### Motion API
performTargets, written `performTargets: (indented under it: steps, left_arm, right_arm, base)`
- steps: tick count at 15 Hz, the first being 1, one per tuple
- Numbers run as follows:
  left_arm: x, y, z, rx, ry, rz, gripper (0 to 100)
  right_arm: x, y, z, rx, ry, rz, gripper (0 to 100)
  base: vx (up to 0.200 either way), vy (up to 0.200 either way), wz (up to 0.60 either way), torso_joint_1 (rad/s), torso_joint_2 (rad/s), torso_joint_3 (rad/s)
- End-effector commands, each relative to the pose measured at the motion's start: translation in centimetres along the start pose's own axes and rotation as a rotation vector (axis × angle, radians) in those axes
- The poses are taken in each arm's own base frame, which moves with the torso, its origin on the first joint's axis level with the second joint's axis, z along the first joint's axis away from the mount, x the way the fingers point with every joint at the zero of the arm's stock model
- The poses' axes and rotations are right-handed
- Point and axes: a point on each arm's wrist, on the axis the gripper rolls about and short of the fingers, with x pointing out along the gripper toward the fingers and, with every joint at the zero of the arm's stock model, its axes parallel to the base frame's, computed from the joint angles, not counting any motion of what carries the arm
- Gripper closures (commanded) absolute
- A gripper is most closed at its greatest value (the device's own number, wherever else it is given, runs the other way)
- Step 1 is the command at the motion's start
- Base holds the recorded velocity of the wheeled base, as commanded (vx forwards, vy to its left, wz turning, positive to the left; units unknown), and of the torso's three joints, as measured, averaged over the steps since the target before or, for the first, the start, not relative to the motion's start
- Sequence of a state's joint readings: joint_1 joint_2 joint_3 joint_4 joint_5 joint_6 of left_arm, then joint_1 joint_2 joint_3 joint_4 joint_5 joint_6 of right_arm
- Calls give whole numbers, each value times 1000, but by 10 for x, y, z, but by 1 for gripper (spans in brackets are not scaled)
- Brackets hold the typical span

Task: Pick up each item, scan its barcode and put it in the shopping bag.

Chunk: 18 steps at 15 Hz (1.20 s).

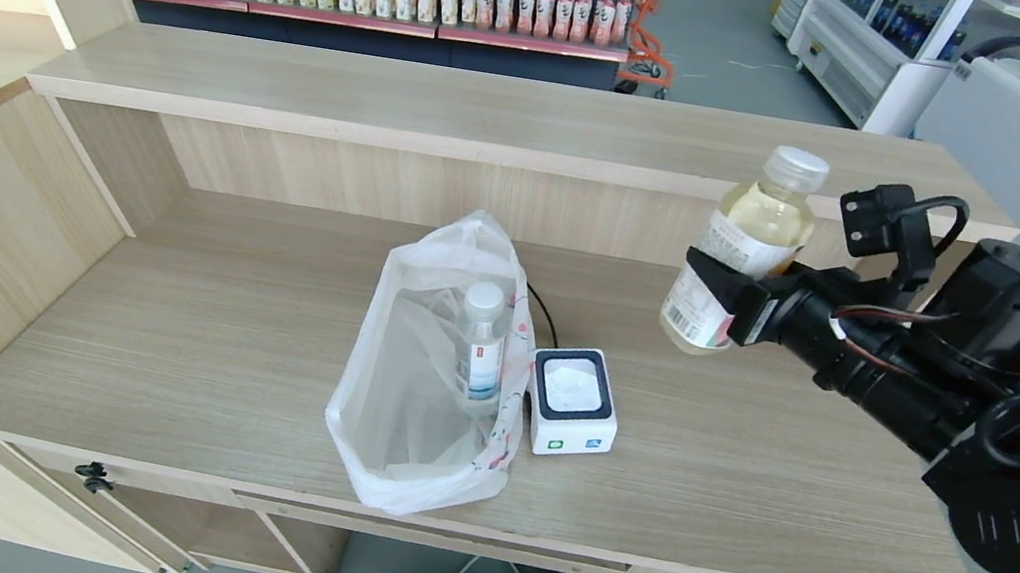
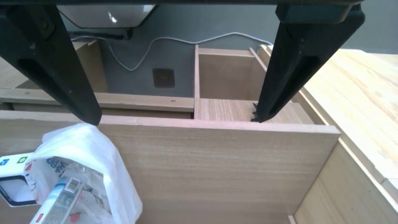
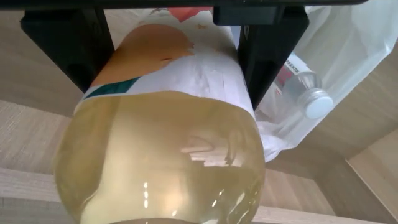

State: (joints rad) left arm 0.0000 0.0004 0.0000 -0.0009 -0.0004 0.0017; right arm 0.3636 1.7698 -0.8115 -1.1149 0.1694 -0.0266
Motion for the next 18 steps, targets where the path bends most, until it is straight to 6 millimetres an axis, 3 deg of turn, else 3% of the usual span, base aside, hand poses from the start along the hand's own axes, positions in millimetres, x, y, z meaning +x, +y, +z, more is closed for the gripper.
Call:
performTargets:
  steps: [1, 6, 8, 15, 18]
  left_arm:
    - [0, 0, 0, 0, 0, 0, 0]
    - [0, 0, 0, 0, 0, 0, 0]
    - [0, 0, 0, 0, -1, 0, 0]
    - [0, 0, 0, 4, -1, 0, 0]
    - [0, 0, 0, 4, -1, 0, 0]
  right_arm:
    - [-15, 3, 19, 14, -33, 2, 100]
    - [-21, 7, 19, 55, -15, 18, 100]
    - [-24, 12, 15, 107, 8, 30, 100]
    - [-12, 26, -26, 209, 167, 97, 100]
    - [-5, 43, -43, 221, 222, 163, 100]
  base:
    - [0, 200, 0, -2, 2, 7]
    - [0, 200, 0, 6, 1, 0]
    - [0, 0, 0, 0, 0, 0]
    - [0, 0, 0, 0, 0, 0]
    - [0, 0, 0, 0, 0, 0]
